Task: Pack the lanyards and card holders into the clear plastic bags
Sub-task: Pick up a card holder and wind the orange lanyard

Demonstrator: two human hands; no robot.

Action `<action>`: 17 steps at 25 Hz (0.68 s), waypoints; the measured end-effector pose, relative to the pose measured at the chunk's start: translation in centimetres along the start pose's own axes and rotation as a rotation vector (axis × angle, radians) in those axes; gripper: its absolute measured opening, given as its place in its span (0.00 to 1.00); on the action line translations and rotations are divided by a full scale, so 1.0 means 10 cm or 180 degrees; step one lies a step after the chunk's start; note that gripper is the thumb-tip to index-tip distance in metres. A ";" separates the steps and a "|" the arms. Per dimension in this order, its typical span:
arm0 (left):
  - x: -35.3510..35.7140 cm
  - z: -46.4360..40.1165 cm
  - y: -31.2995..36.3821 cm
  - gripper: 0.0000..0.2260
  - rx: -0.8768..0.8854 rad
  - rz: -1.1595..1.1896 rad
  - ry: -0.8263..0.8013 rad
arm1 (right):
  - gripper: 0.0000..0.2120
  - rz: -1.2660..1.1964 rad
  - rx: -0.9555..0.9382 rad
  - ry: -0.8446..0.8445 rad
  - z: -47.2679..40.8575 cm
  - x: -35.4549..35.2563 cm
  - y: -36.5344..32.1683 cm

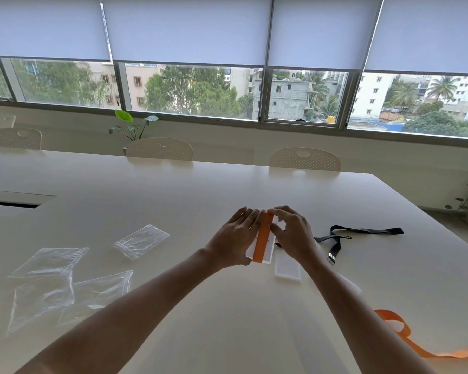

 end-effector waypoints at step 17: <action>0.14 0.38 -0.40 0.56 -0.0622 0.0409 -0.0550 | 0.03 -0.0673 0.0824 -0.0829 -0.23 0.28 -0.06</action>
Point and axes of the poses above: each hand's wrist, its own z-axis away from the middle knuckle, its own x-axis out of the palm, y = z × x, the point moved 2 cm from there along -z, towards the middle knuckle, and after that the axes turned 4 degrees about -x, right-handed, at the moved point
